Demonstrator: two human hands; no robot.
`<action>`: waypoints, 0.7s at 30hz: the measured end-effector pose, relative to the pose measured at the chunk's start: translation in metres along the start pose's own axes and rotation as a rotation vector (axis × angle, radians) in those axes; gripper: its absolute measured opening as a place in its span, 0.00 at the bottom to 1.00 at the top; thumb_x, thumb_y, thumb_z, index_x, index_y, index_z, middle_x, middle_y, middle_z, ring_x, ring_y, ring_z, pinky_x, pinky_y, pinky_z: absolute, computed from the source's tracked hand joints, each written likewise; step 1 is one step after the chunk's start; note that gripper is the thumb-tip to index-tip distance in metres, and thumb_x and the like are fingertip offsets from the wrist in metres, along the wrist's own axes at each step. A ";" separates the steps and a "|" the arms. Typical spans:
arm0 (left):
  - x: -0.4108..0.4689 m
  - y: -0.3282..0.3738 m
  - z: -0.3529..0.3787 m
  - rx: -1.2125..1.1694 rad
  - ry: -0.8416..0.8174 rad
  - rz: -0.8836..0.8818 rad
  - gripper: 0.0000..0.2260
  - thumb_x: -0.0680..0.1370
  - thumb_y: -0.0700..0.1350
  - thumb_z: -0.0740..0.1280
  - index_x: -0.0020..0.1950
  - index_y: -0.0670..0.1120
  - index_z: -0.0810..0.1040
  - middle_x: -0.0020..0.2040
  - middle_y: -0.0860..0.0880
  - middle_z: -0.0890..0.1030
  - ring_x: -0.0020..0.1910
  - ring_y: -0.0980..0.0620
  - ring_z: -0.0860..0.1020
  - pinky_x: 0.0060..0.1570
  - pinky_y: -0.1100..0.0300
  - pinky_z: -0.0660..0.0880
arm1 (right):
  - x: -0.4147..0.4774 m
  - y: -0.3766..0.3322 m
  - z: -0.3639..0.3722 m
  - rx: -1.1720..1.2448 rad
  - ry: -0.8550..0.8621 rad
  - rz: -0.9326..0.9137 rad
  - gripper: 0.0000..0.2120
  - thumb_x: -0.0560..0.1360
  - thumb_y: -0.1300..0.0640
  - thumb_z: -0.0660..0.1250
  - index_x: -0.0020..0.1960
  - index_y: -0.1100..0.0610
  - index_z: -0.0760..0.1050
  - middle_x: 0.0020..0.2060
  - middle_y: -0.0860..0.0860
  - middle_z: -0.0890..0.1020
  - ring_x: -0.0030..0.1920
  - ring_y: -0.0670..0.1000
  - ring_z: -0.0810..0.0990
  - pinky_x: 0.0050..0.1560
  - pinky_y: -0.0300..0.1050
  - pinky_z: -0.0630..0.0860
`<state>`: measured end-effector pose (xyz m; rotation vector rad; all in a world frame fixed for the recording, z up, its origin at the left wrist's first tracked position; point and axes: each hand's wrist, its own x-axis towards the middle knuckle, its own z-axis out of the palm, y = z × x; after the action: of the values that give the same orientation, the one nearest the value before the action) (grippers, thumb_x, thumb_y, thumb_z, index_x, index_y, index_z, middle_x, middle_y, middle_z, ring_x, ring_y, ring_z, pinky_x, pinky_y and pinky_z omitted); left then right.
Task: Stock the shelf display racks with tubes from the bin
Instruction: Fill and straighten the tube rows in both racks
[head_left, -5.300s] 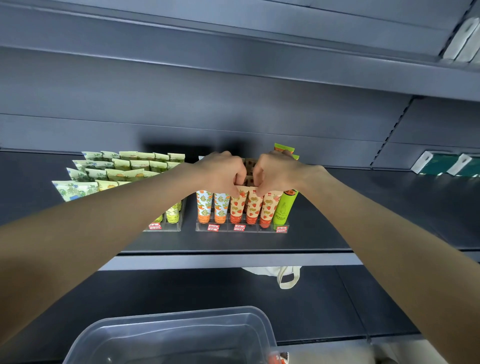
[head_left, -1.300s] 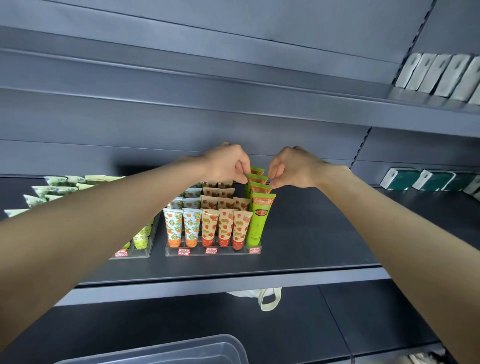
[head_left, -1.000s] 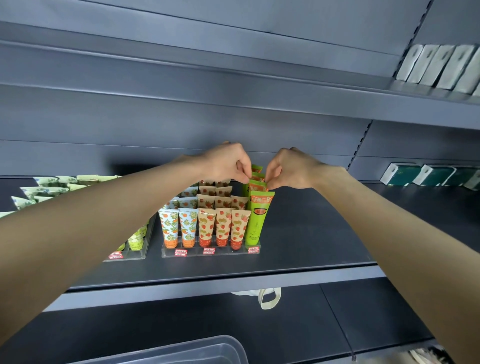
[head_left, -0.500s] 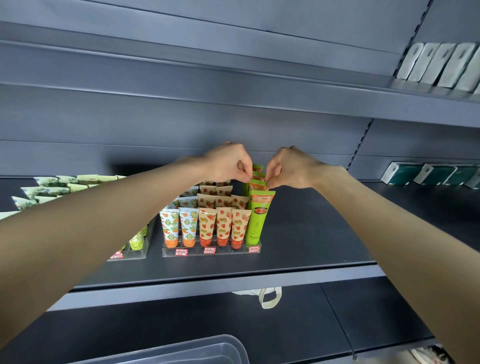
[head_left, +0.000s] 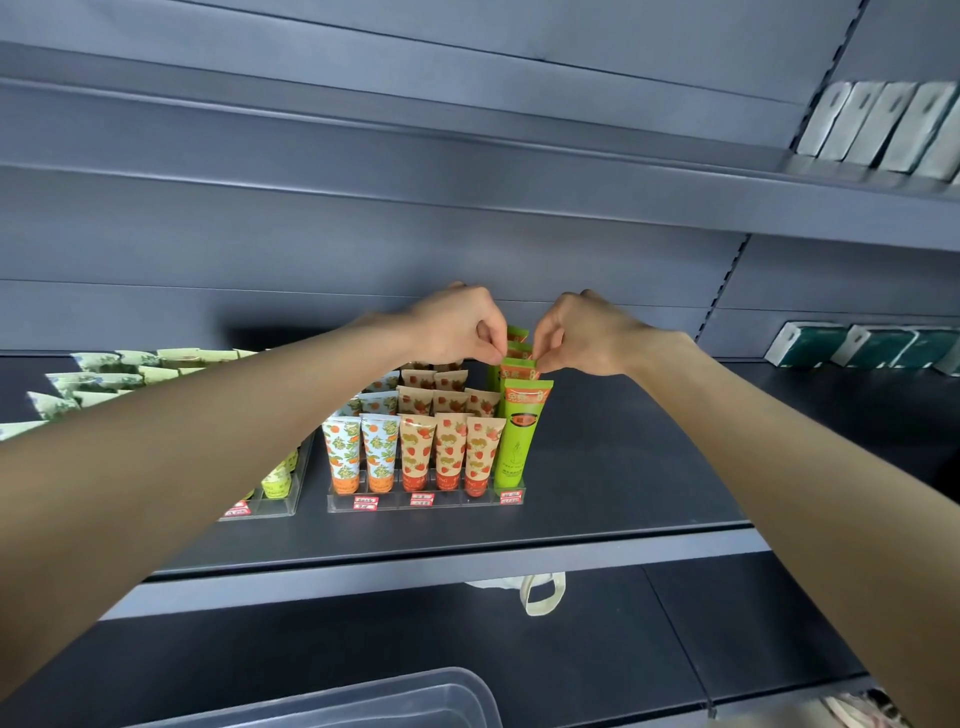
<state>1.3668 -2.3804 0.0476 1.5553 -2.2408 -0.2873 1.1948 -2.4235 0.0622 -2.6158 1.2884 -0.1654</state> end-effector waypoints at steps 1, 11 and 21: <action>0.000 0.000 0.000 0.001 0.002 0.002 0.05 0.73 0.42 0.71 0.47 0.44 0.84 0.43 0.48 0.84 0.40 0.55 0.79 0.49 0.59 0.76 | 0.000 0.000 0.000 0.000 0.000 -0.001 0.01 0.72 0.57 0.73 0.42 0.54 0.82 0.45 0.51 0.81 0.47 0.50 0.77 0.48 0.44 0.71; -0.001 0.001 -0.001 0.001 0.000 0.010 0.05 0.73 0.42 0.70 0.46 0.44 0.84 0.42 0.49 0.84 0.39 0.57 0.78 0.50 0.58 0.76 | -0.001 0.000 0.001 -0.002 0.003 -0.004 0.01 0.72 0.58 0.73 0.43 0.55 0.82 0.44 0.50 0.81 0.47 0.50 0.78 0.48 0.44 0.71; -0.001 0.001 -0.001 -0.002 -0.007 -0.004 0.05 0.73 0.42 0.71 0.46 0.44 0.84 0.42 0.49 0.84 0.40 0.55 0.79 0.48 0.59 0.76 | -0.003 -0.001 -0.001 -0.012 -0.002 -0.004 0.03 0.72 0.55 0.72 0.41 0.52 0.80 0.44 0.50 0.81 0.47 0.50 0.77 0.45 0.41 0.69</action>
<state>1.3669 -2.3795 0.0491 1.5610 -2.2421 -0.2964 1.1937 -2.4207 0.0631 -2.6284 1.2874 -0.1561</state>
